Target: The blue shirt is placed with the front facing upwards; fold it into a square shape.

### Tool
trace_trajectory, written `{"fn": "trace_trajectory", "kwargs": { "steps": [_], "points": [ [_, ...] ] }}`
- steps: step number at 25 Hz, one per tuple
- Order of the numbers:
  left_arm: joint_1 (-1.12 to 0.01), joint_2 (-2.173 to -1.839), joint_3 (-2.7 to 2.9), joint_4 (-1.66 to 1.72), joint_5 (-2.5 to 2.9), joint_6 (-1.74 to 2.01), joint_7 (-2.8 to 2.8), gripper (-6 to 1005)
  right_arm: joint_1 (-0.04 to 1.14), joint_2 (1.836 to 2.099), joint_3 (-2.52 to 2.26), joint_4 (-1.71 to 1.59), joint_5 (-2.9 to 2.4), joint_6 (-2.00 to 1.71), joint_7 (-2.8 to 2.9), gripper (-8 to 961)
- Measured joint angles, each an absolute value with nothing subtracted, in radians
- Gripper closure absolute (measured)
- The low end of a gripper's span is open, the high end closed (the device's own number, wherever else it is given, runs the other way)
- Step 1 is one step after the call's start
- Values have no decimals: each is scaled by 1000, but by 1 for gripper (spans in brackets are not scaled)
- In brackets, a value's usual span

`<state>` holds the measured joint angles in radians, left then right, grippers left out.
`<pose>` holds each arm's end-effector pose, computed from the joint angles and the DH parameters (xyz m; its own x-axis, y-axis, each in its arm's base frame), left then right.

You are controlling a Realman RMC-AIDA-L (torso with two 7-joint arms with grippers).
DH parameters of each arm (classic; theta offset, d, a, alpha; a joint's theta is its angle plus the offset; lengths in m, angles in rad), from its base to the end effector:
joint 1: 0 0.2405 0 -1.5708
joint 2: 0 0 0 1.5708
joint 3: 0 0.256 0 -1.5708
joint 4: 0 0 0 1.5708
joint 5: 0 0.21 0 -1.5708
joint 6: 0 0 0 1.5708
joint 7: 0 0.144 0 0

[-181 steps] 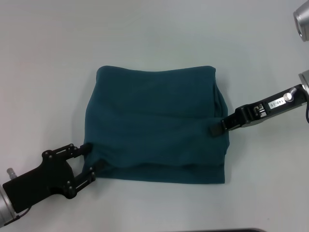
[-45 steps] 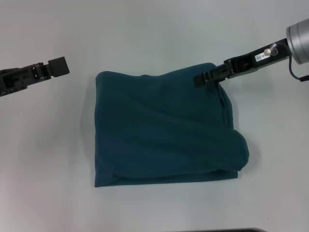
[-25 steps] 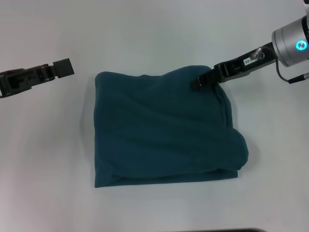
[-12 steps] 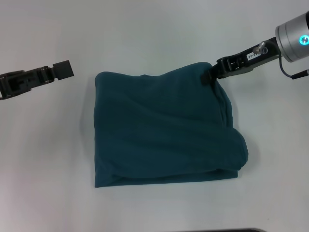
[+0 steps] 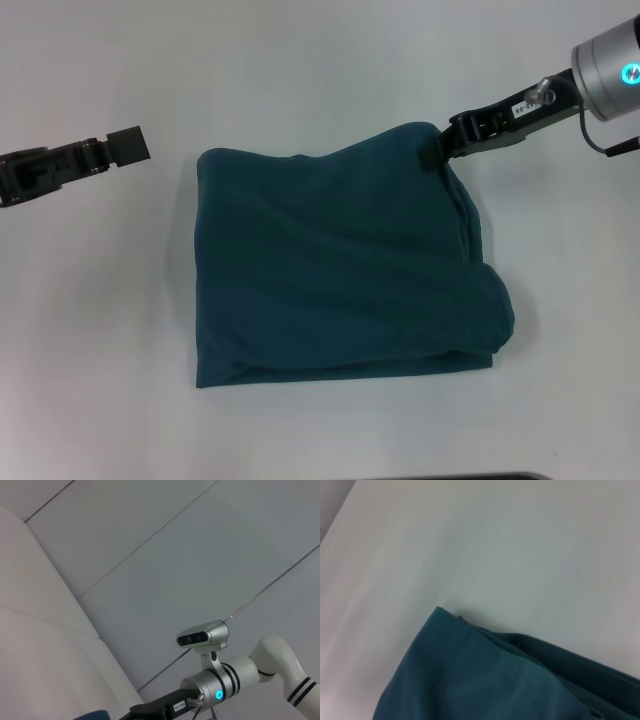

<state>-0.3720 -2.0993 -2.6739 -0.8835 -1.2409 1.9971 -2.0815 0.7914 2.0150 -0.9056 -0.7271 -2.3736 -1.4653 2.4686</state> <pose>-0.2655 0.2657 0.0673 0.2884 0.7412 0.6061 0.7305 -0.5796 0.3612 0.2182 0.3896 -0.0014 0.4338 -0.8947 -0.1061 -0.8991 -0.4224 -0.1144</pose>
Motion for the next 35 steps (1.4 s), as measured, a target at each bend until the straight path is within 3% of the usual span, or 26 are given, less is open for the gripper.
{"fn": "trace_trajectory", "kwargs": {
  "steps": [11, 24, 35],
  "points": [
    [-368, -2094, -2677, -884, -1241, 1997, -2082, 126, 777, 1984, -825, -786, -2369, -1540, 2481, 952],
    [-375, -2092, -2681, -877, -1244, 1997, -2082, 128, 780, 1982, -834, -735, -2376, -1498, 2482, 952],
    [-377, -2092, -2682, -877, -1247, 1996, -2082, 129, 773, 1945, -825, -728, -2462, -1446, 2564, 788]
  ]
}}
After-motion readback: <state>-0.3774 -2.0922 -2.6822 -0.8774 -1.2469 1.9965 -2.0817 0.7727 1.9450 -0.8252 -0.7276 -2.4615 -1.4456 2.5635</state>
